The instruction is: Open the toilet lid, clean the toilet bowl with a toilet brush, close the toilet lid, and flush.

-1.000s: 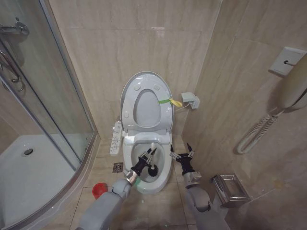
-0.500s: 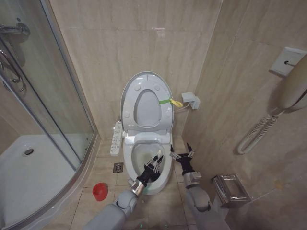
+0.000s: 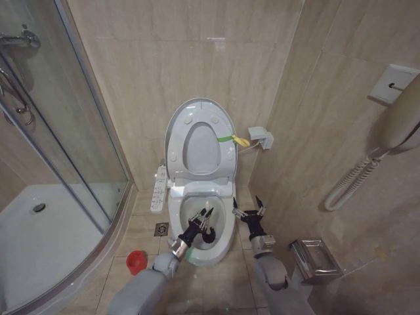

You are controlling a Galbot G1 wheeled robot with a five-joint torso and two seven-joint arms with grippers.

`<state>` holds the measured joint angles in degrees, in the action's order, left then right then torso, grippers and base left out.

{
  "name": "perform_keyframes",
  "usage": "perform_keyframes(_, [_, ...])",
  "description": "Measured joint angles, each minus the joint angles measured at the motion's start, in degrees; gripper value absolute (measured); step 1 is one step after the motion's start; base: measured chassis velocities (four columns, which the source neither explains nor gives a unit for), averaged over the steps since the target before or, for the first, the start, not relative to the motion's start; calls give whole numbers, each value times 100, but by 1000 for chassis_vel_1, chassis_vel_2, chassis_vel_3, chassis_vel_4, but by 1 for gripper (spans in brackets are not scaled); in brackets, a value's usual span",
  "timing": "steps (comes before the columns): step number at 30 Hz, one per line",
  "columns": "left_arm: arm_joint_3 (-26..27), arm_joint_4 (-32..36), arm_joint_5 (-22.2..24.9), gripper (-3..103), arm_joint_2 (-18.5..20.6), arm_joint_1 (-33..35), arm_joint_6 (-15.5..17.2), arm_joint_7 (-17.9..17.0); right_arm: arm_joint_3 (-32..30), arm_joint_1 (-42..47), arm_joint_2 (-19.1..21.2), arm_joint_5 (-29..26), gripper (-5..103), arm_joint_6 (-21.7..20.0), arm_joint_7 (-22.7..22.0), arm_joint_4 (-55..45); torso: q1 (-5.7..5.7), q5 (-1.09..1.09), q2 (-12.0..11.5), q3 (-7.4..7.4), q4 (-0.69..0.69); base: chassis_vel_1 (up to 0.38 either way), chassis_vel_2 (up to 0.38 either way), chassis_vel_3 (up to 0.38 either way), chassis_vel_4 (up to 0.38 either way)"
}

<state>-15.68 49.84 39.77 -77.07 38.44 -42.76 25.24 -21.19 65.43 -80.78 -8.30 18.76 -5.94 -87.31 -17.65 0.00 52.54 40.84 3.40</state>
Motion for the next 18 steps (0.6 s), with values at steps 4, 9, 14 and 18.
perform_keyframes(4, [-32,86,-3,19,-33,-24,9,-16,0,0,0,0,100,0,0,0,0,0,0,0,0,0,0,0,0])
perform_keyframes(9, [-205,698,1,19,80,167,202,-290,0,0,0,0,100,0,0,0,0,1,0,0,-2,0,0,0,0])
perform_keyframes(14, [-242,1109,4,19,155,420,311,-434,0,0,0,0,100,0,0,0,0,1,0,-1,-2,0,0,0,0])
perform_keyframes(18, [-190,1118,4,19,142,565,301,-417,0,0,0,0,100,0,0,0,0,1,0,-1,-2,0,0,0,0])
